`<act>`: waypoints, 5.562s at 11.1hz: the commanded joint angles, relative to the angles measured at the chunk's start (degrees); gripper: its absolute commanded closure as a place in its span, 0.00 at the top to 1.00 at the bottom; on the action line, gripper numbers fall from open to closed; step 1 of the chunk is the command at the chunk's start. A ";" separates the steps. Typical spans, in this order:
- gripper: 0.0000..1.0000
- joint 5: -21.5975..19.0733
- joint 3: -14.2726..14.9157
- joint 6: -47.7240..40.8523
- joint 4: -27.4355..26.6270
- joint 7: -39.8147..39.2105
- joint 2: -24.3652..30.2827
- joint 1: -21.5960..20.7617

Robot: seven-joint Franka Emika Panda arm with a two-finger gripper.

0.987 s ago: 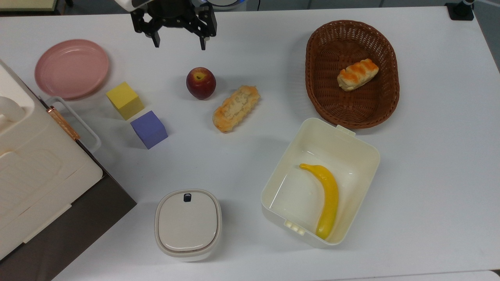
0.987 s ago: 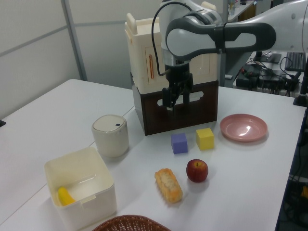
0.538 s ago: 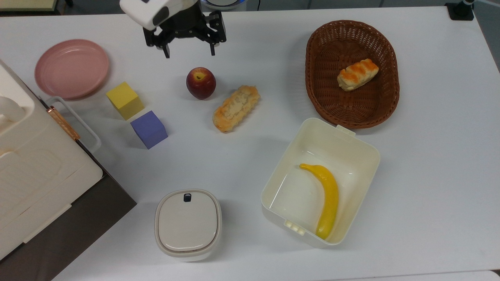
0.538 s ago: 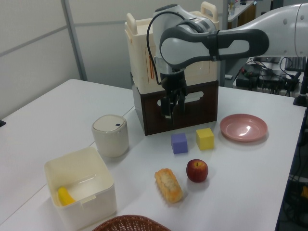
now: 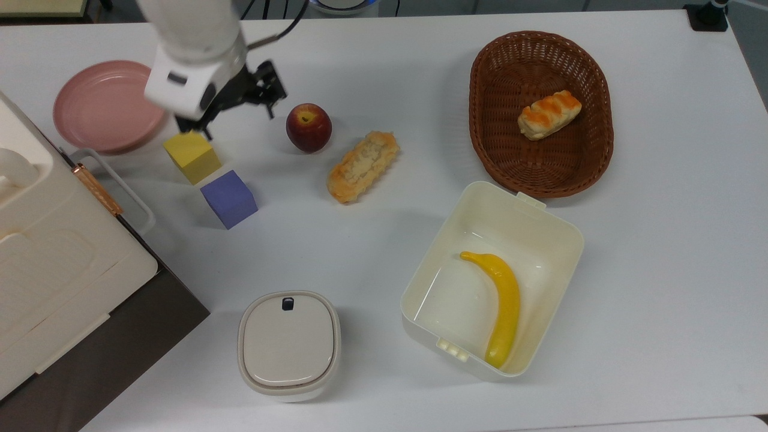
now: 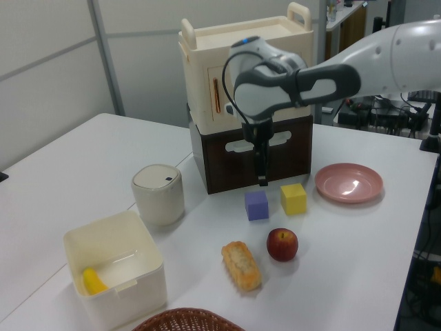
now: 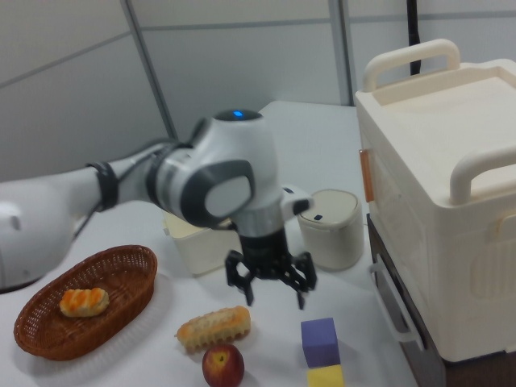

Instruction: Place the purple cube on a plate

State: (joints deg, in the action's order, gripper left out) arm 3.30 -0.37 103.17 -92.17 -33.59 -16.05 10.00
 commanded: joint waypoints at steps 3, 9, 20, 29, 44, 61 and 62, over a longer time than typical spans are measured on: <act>1.00 3.37 0.19 10.10 -0.64 -3.77 -6.17 1.34; 1.00 3.47 0.19 14.86 -0.64 -3.16 -9.96 1.60; 0.39 3.38 0.11 18.21 -0.64 1.24 -11.99 1.87; 0.37 3.47 0.11 6.44 -8.11 -5.23 6.46 11.16; 1.00 2.94 0.02 6.16 -8.64 -24.86 6.03 28.06; 1.00 0.83 0.11 -8.16 -3.19 39.30 15.61 -9.38; 1.00 0.74 -0.07 -8.16 -3.19 39.30 15.87 -9.38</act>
State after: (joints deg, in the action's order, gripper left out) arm 5.42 -1.64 95.98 -94.54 5.37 -1.89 1.67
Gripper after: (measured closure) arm 0.000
